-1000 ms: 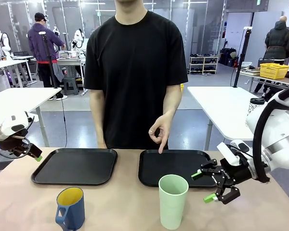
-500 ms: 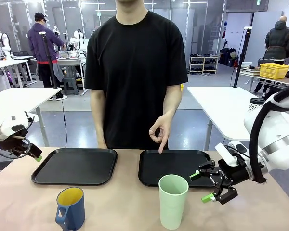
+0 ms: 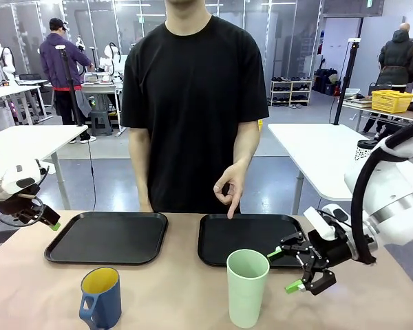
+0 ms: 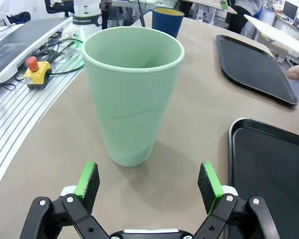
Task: Sort and store the cups by type.
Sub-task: Pick up the Reusable plastic cup.
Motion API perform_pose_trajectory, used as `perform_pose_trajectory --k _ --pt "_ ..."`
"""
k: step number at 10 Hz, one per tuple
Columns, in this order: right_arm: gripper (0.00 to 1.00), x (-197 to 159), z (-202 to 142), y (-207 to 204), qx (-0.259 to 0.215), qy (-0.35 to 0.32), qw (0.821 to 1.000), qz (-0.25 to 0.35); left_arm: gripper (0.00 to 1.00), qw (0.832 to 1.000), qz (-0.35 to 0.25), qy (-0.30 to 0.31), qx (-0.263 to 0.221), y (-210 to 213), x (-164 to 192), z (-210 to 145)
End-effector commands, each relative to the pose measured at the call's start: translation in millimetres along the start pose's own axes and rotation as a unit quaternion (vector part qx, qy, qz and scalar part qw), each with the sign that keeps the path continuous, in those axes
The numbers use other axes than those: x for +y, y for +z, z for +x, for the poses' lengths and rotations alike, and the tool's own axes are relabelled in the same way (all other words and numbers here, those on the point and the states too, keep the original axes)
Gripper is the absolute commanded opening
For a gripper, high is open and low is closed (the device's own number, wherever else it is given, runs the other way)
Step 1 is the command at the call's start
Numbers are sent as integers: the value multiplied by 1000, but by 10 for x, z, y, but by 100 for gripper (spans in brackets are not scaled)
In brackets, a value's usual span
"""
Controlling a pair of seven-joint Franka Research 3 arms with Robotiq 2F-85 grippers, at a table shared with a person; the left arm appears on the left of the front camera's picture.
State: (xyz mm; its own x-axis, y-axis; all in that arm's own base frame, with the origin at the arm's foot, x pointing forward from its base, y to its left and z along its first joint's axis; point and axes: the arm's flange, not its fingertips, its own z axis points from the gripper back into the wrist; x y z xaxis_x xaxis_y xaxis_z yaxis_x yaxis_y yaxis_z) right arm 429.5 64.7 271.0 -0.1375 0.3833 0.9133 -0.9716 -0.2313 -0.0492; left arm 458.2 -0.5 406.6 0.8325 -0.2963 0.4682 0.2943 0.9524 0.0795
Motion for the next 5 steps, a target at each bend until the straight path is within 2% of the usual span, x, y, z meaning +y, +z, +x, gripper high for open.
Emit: perform_pose_trajectory --k 1,5 --pt "100 -135 -91 -106 -21 5 1000 17 100 1000 0 -2 -3 24 22 -3" --pt "100 -244 -218 -335 -54 8 996 75 100 1000 0 -2 -3 24 22 -3"
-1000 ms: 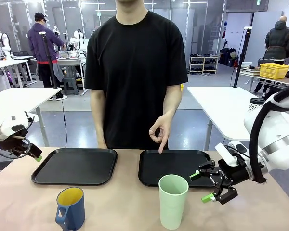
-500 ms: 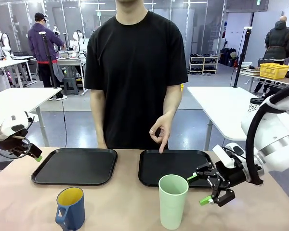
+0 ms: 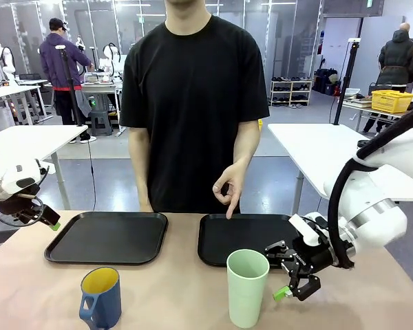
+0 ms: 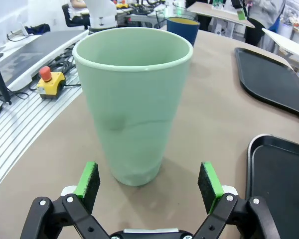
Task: Sort and store the cups by type.
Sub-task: Pick up the Reusable plastic cup.
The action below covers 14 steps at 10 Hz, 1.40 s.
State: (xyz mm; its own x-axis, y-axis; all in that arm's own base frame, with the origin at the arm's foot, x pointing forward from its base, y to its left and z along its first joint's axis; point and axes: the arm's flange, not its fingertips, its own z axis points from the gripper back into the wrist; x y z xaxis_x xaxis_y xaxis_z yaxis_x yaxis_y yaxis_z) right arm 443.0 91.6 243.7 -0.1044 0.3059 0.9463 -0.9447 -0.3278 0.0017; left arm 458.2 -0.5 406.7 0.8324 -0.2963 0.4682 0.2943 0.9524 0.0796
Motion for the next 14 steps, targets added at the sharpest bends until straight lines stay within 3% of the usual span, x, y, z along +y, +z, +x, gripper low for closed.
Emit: perform_pose_trajectory --k 1,5,14 --pt "100 -82 -74 -32 -12 14 999 29 100 1000 0 -2 -2 23 21 -4" --pt "100 -80 -82 -156 -34 27 997 68 100 1000 0 -2 -2 23 21 -4" --pt "100 -62 -70 -541 -51 49 994 87 100 1000 0 -2 -2 23 21 -4"
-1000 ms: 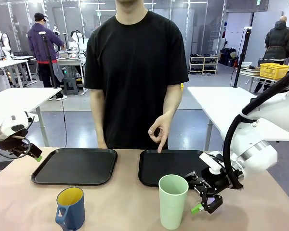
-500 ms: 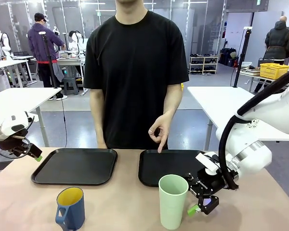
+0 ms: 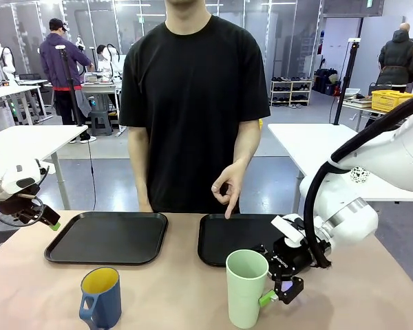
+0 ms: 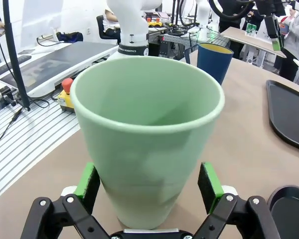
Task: Sort and store the cups by type.
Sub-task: Pick up the Reusable plastic cup.
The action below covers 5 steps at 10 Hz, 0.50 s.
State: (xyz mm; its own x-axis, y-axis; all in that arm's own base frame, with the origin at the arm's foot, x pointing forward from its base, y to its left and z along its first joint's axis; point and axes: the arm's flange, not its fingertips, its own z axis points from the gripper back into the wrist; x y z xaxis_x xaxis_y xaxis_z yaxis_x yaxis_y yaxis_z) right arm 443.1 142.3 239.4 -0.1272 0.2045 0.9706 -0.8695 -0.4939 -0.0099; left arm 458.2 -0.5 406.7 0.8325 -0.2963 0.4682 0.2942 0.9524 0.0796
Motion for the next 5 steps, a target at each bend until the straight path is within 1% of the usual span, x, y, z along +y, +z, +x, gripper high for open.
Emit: perform_pose_trajectory --k 1,5 --pt "100 99 -186 -126 -15 25 999 15 100 1000 0 -2 -2 23 21 -3" --pt "100 119 -192 -242 -15 18 999 41 100 1000 0 -2 -2 23 21 -3"
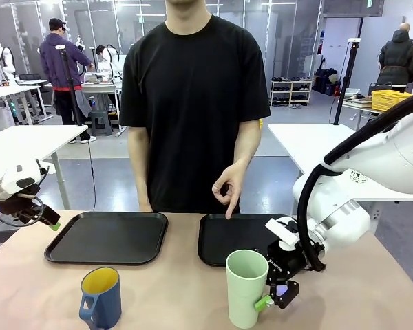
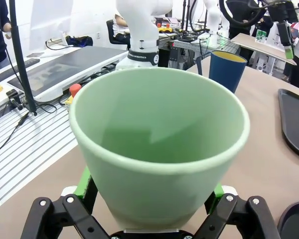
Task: Sort and store the cups by type.
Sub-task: Pick up the Reusable plastic cup.
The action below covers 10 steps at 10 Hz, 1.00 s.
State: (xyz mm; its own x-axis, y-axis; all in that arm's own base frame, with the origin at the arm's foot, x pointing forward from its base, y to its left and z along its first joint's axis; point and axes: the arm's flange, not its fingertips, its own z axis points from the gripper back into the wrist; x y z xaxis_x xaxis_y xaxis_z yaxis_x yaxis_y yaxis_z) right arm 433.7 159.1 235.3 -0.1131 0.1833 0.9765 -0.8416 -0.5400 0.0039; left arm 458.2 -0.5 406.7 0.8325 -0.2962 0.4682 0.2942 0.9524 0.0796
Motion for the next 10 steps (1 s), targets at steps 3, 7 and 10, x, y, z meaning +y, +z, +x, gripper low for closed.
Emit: perform_pose_trajectory --k 3,7,10 --pt "100 91 -207 -75 -5 19 1000 19 100 1000 0 -2 -2 23 21 -3" --pt "100 39 -216 -123 -16 23 999 32 100 1000 0 -2 -2 23 21 -3" --pt "77 56 -212 -124 -21 28 999 34 100 1000 0 -2 -2 23 21 -3"
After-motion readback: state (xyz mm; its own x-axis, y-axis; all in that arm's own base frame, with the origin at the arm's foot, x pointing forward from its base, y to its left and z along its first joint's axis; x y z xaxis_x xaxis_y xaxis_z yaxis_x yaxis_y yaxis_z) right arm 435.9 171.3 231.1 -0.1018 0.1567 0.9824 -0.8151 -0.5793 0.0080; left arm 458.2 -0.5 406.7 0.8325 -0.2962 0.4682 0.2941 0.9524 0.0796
